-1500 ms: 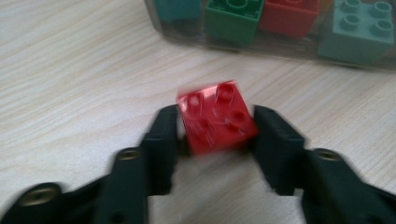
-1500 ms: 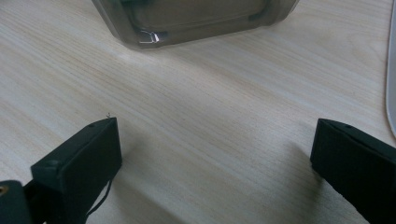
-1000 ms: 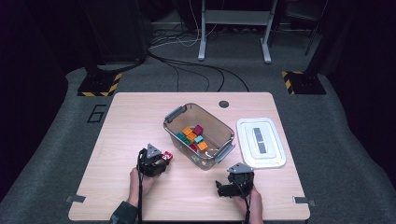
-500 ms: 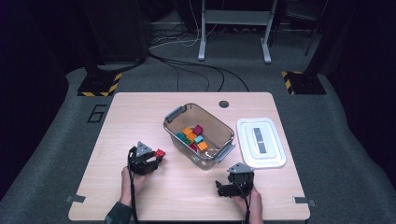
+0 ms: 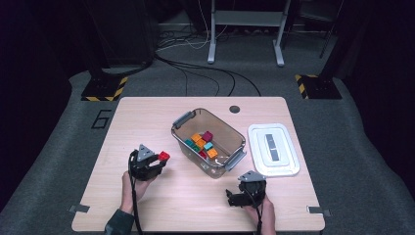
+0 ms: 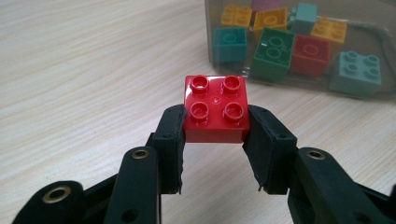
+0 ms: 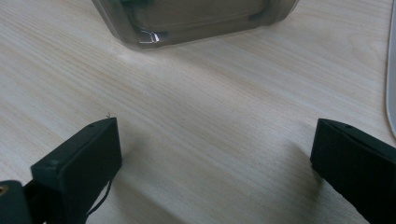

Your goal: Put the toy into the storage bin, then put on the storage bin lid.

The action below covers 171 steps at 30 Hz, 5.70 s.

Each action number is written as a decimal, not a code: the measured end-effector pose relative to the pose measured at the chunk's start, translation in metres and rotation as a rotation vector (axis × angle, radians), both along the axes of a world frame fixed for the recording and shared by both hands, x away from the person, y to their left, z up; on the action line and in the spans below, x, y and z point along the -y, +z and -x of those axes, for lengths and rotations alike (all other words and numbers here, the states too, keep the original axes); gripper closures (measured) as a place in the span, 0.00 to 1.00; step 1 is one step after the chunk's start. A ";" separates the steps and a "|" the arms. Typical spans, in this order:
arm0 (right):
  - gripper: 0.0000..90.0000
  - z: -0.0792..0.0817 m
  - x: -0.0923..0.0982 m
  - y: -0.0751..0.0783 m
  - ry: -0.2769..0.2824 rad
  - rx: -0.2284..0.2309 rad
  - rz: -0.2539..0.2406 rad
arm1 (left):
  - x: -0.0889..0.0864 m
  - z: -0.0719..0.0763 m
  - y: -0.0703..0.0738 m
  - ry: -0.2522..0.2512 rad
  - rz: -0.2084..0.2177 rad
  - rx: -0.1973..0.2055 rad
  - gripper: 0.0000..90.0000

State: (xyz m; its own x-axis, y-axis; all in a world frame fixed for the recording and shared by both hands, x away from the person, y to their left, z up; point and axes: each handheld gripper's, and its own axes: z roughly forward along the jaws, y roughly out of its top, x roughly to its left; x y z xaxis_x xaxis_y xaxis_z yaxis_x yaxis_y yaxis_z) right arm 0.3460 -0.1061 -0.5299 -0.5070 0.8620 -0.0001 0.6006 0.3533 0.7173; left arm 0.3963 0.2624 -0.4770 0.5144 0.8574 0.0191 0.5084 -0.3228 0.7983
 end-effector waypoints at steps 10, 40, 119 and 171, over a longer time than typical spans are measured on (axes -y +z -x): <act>0.01 0.000 0.000 0.000 0.000 0.000 0.000 | -0.004 0.002 0.020 -0.005 0.006 0.031 0.65; 0.01 0.000 0.000 0.000 0.000 -0.001 0.000 | 0.003 -0.008 0.081 -0.042 -0.013 0.142 0.65; 0.01 0.000 0.000 0.000 0.002 0.000 0.000 | -0.005 -0.003 0.052 -0.018 -0.001 0.054 0.11; 0.00 -0.002 0.003 0.002 0.014 -0.020 0.013 | -0.011 0.019 -0.053 0.045 -0.035 -0.103 0.05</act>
